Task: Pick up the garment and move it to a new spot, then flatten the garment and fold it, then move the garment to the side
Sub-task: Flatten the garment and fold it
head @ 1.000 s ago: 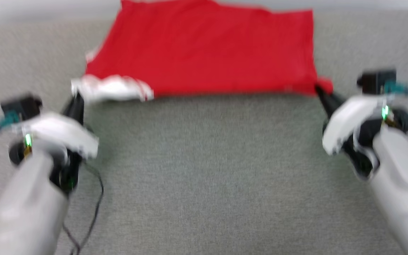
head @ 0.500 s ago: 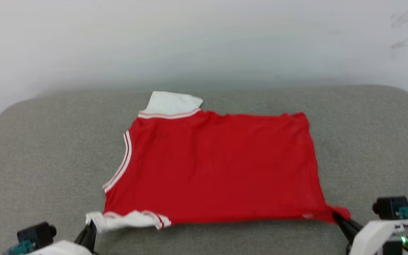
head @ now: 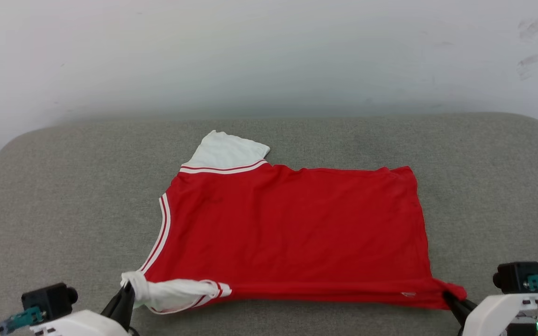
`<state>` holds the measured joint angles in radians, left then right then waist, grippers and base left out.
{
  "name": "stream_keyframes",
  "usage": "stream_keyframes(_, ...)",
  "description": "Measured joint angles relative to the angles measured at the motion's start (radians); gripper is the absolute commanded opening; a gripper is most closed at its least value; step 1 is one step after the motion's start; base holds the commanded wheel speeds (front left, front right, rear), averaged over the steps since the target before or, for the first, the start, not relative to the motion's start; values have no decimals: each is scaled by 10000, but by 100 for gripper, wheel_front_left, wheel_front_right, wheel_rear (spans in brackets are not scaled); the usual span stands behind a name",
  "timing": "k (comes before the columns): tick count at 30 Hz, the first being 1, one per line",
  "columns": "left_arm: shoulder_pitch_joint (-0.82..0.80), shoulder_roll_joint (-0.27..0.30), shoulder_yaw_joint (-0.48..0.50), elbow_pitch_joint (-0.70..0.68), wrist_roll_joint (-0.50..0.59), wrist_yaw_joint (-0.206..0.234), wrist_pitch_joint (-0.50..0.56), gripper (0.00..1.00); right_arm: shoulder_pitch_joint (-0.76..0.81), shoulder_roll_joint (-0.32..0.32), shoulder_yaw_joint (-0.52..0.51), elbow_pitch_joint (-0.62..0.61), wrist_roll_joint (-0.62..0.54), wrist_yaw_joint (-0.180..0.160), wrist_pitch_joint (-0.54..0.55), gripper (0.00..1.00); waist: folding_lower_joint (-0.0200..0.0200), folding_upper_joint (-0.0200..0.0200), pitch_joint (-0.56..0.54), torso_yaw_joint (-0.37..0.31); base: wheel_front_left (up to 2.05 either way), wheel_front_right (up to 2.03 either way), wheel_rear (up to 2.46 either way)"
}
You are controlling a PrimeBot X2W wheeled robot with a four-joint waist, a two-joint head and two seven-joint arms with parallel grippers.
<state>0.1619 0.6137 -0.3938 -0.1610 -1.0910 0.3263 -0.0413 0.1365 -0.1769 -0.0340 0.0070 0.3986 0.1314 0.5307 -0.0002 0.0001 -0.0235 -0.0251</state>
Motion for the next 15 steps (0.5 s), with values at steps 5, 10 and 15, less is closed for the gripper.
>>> stream_keyframes(5, -1648, -247, -418, 974, 228, -548, 435, 0, -1339, 54, 184, 918, -418, -4, 194, 0, 2, 0, 275, -35, 0, 0, 0)
stream_keyframes(10, -3371, -527, -614, 2345, 431, -1223, 642, 0, -2873, 6, 602, 2061, -573, -4, 46, 0, 3, -1, 865, -50, 0, 0, 0)
stream_keyframes(15, -4572, -884, -892, 3739, 585, -1776, 830, 0, -4118, -174, 1022, 3338, -663, -4, -428, 0, 4, 0, 1555, -49, 0, 0, 0)
